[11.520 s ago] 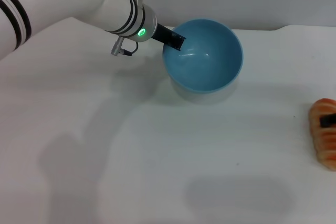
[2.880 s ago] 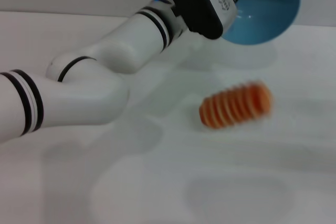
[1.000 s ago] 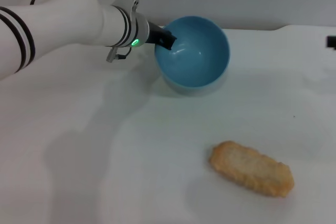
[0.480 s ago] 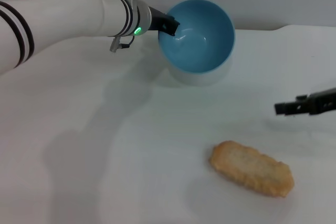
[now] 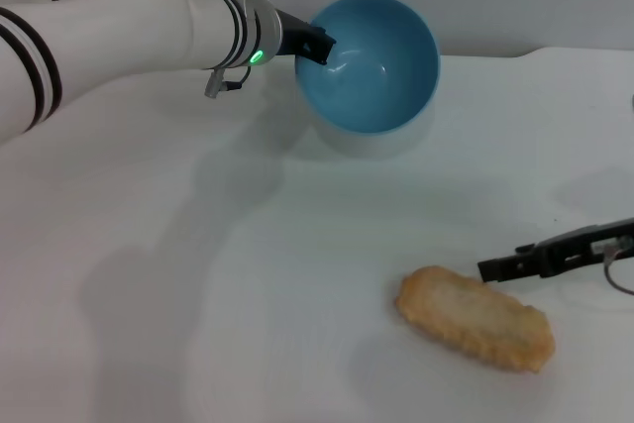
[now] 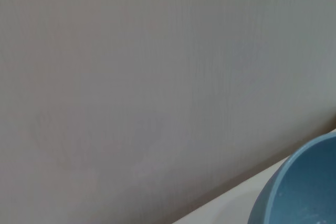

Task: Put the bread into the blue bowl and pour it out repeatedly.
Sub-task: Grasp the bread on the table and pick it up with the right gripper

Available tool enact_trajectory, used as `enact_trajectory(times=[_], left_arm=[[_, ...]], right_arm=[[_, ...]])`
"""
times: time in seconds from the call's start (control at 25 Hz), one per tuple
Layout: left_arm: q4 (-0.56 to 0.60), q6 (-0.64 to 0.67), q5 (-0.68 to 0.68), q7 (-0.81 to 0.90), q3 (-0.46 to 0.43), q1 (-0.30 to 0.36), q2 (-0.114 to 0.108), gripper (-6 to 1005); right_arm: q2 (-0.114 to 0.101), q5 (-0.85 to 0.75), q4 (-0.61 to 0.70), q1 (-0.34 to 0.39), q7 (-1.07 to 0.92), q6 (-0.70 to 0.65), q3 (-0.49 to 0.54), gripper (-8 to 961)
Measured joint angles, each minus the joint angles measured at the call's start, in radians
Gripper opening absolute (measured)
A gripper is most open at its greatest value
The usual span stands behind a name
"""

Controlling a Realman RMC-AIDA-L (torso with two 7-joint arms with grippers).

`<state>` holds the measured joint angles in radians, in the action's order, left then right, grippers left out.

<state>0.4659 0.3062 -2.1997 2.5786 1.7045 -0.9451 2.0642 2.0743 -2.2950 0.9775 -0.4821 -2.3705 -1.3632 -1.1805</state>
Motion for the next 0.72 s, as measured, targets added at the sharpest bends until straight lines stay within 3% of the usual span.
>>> enact_trajectory(times=[0.4, 0.72], left_arm=[[-0.003, -0.012, 0.000, 0.000, 0.008, 0.002, 0.002, -1], [-0.009, -0.013, 0.000, 0.000, 0.008, 0.010, 0.002, 0]], right_arm=[[-0.001, 0.032, -0.153, -0.057, 0.021, 0.020, -0.029, 731], [-0.002, 0.027, -0.173, -0.070, 0.016, 0.024, -0.038, 722]])
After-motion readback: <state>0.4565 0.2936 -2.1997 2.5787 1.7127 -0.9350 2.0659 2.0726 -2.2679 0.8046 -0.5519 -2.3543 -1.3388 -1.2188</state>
